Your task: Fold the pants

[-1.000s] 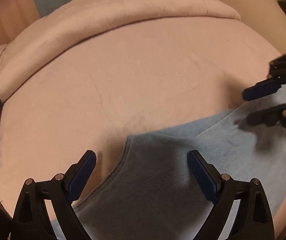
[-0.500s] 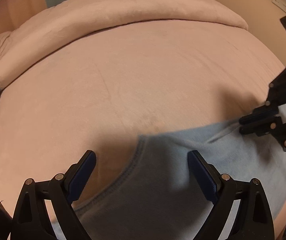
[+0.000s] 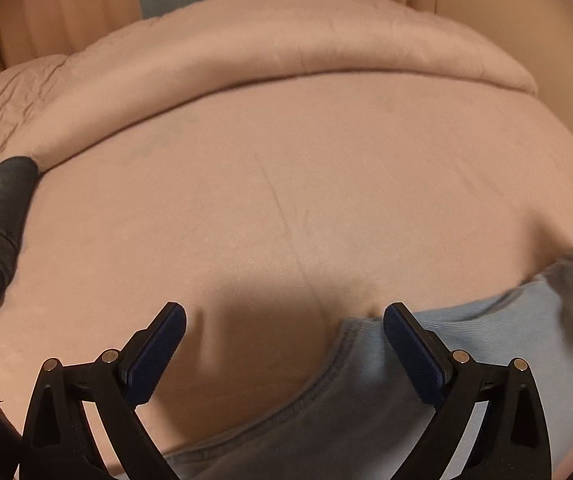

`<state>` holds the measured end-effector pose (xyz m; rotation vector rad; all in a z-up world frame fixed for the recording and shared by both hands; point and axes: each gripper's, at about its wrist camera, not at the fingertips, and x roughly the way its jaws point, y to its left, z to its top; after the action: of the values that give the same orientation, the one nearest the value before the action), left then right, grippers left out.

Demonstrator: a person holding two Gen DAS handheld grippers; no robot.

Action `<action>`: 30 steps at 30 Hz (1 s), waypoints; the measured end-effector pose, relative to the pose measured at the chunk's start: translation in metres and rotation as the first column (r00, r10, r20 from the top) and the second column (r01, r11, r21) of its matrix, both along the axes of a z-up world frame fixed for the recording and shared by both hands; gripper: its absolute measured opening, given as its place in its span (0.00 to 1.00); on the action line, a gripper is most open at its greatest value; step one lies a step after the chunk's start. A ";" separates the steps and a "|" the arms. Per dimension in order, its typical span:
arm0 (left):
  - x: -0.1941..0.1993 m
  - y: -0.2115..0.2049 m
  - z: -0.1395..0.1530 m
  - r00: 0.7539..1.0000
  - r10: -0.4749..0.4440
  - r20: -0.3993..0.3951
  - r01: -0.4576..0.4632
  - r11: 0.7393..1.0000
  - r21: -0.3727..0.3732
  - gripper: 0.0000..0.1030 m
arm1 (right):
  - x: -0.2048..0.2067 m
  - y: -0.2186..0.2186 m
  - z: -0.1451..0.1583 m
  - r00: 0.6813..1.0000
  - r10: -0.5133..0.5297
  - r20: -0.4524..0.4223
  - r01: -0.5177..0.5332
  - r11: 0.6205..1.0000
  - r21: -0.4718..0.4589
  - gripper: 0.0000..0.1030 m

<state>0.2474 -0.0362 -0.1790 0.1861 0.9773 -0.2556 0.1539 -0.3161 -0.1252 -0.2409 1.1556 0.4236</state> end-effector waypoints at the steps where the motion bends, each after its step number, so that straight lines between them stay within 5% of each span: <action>1: -0.007 0.000 0.005 1.000 -0.016 0.008 0.016 1.000 -0.005 0.97 | -0.008 -0.012 0.005 0.999 -0.036 0.007 0.035 0.999 0.016 0.23; 6: -0.063 -0.007 0.007 0.990 -0.140 0.018 0.141 0.989 -0.049 0.97 | -0.069 -0.102 0.008 0.963 -0.269 0.006 0.269 0.963 0.014 0.28; 8: -0.088 -0.008 -0.014 0.986 -0.162 -0.033 0.163 0.987 0.003 0.97 | -0.101 -0.142 -0.002 0.926 -0.376 -0.033 0.376 0.927 -0.004 0.31; 11: -0.116 0.007 -0.032 0.988 -0.154 -0.025 0.154 0.988 -0.002 0.97 | -0.155 -0.179 -0.032 0.876 -0.474 -0.089 0.467 0.879 -0.095 0.28; 12: -0.119 0.013 -0.031 0.989 -0.143 -0.043 0.142 0.990 -0.008 0.97 | -0.169 -0.190 -0.026 0.878 -0.476 -0.049 0.476 0.879 -0.009 0.27; 15: -0.131 0.025 -0.023 0.994 -0.088 -0.058 0.091 0.995 0.050 0.97 | -0.181 -0.214 -0.018 0.828 -0.556 -0.072 0.560 0.828 0.038 0.12; 18: -0.149 0.045 -0.015 0.998 -0.054 -0.031 0.057 0.990 0.128 0.97 | -0.178 -0.199 -0.006 0.829 -0.558 -0.034 0.558 0.830 -0.010 0.23; 20: -0.160 0.070 -0.016 0.999 0.005 -0.050 0.000 0.994 0.109 0.97 | -0.184 -0.192 0.005 0.828 -0.560 0.010 0.560 0.828 -0.006 0.37; 23: -0.174 0.087 -0.006 0.997 0.064 -0.050 -0.062 0.997 0.051 0.97 | -0.204 -0.211 0.005 0.741 -0.671 0.035 0.671 0.742 0.019 0.42; 26: -0.179 0.083 0.008 0.996 0.074 -0.047 -0.076 0.996 -0.036 0.97 | -0.246 -0.261 -0.003 0.577 -0.814 -0.067 0.803 0.551 0.227 0.45; 28: -0.176 0.064 0.018 0.997 0.052 -0.058 -0.059 0.991 -0.120 0.97 | -0.265 -0.271 -0.013 0.544 -0.830 -0.127 0.808 0.476 0.347 0.46; 30: -0.169 0.033 0.025 0.998 -0.007 -0.067 -0.007 0.979 -0.206 0.97 | -0.277 -0.268 -0.021 0.532 -0.835 -0.142 0.801 0.443 0.402 0.46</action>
<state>0.0786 -0.0028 -0.1544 -0.0124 1.0105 -0.3627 -0.1230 -0.5836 -0.1466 0.7041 0.9325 -0.2339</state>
